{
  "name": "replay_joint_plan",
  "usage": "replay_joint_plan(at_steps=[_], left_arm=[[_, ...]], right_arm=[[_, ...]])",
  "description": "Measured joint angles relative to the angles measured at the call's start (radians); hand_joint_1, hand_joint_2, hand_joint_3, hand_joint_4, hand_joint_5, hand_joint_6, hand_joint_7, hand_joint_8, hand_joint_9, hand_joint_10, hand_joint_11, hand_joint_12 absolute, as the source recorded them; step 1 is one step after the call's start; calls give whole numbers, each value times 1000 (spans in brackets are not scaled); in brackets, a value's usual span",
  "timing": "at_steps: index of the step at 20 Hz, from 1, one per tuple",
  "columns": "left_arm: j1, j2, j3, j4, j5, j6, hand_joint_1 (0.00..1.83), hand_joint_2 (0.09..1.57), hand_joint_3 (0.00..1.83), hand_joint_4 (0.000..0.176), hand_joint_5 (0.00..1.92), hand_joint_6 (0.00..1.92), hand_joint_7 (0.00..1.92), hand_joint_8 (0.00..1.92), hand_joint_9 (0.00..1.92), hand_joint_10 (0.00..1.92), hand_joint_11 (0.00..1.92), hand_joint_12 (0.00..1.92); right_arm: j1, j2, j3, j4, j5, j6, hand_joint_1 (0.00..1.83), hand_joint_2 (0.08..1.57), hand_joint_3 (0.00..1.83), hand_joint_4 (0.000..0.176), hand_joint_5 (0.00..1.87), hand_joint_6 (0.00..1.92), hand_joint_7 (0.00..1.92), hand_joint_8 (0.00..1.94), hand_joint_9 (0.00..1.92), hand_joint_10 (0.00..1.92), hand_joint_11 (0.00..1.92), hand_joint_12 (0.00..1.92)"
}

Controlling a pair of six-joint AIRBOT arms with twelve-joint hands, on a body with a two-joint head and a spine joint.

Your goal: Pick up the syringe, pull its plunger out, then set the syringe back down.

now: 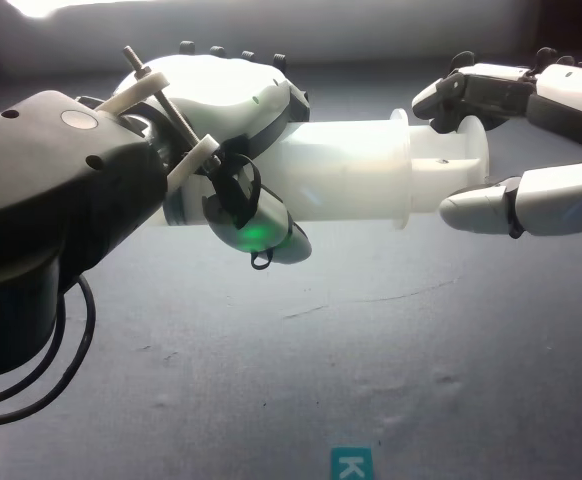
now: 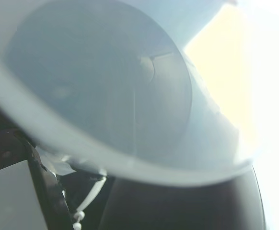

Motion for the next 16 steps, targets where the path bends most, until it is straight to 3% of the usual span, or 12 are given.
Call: replay_joint_plan(at_steps=[3,4,5,6,7,9,12,13,16], left_arm=[[0,0,0,0,0,-3,1350,1176,0,0,850,1272,874,1107,740,1357,456,1352],[0,0,0,0,0,-3,1348,1180,1,0,848,1279,850,1131,738,1365,445,1351],[0,0,0,0,2,-3,1347,1182,2,0,846,1286,843,1128,736,1371,440,1352],[0,0,0,0,5,-5,1347,1182,1,0,847,1293,843,1139,737,1355,442,1352],[-1,0,0,4,9,-5,1350,1176,0,0,854,1255,863,1123,741,1369,450,1360],[-1,0,0,5,13,-6,1350,1177,0,0,862,1248,855,1118,741,1374,446,1375],[-1,0,0,5,17,-6,1348,1179,0,0,864,1266,845,1105,735,1369,439,1358],[-1,0,0,5,19,-6,1347,1181,0,0,860,1281,841,1107,732,1369,449,1342],[-1,0,0,6,21,-6,1348,1180,0,0,851,1293,855,1100,741,1355,461,1335]], right_arm=[[0,0,0,-1,0,0,850,1233,3,0,382,759,320,860,153,1092,0,1315],[0,0,0,0,1,0,918,1300,6,0,566,1375,357,944,169,1168,0,1447],[0,0,0,0,3,1,902,1333,1,0,574,1542,340,999,148,1227,0,1495],[0,0,0,0,3,2,961,1323,0,0,606,1529,367,1040,182,1242,0,1509],[0,0,0,4,2,5,1133,1290,0,0,780,1282,543,1637,317,1365,38,1613],[0,0,0,6,5,8,1135,1276,0,0,766,1313,618,1593,472,1418,239,1580],[0,0,0,7,5,8,1143,1276,0,0,744,1287,655,1620,529,1478,370,1621],[0,0,0,7,5,8,1281,1277,2,0,707,1312,638,1612,581,1601,378,1611],[-1,0,0,7,5,8,1315,1269,2,0,724,1417,634,1496,608,1600,416,1598]])
